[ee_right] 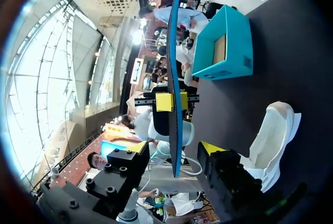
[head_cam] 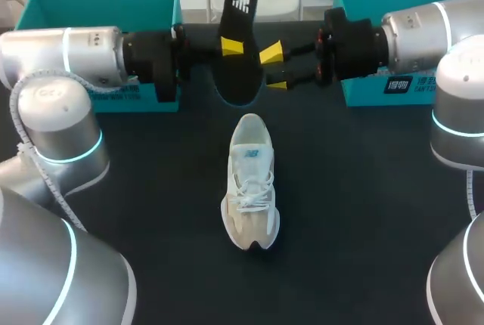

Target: Take the shoe out of the shoebox, open the shoe tongue, remove and reinsert the insole, then place the shoe into the shoebox

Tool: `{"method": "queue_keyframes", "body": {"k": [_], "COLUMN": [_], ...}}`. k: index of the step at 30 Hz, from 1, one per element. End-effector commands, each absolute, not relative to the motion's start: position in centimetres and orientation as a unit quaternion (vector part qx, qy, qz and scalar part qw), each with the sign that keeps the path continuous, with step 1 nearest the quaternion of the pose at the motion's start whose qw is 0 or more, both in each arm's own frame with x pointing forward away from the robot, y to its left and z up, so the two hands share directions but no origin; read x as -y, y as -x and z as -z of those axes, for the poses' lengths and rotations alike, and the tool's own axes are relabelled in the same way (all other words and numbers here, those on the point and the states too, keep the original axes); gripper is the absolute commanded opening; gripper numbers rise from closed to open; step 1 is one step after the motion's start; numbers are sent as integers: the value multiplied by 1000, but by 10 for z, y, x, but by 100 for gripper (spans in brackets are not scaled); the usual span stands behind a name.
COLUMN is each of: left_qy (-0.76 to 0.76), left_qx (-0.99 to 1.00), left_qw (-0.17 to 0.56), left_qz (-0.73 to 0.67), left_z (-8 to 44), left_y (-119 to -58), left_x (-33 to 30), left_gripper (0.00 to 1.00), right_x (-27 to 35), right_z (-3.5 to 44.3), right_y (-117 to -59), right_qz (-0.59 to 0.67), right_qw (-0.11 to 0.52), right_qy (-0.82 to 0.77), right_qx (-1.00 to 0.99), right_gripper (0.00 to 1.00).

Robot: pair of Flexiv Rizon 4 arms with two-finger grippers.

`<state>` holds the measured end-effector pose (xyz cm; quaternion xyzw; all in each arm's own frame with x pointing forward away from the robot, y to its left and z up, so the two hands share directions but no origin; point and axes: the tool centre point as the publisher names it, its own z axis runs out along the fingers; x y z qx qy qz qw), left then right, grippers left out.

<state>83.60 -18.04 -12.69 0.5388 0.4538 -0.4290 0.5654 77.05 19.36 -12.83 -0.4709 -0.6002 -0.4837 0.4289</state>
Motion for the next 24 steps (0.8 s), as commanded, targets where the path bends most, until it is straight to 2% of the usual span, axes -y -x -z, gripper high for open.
{"method": "queue_keyframes", "body": {"k": [1,19,24], "left_qy": [-541,-518,-516], "left_qx": [-449,-442,-442], "left_qw": [566,580,583], "left_qz": [430,447,445], "left_z": [129,129,128], "left_y": [-842,-820,-819], "left_x": [196,217,217], "left_gripper": [0,0,0], "right_x": [-204,-205,-206], "right_z": [132,136,138], "right_y": [-772,-777,-778], "right_qz": [486,489,487], "right_qw": [433,433,436], "right_qy": [467,467,466], "right_qx": [599,596,596], "right_gripper": [47,38,25]}}
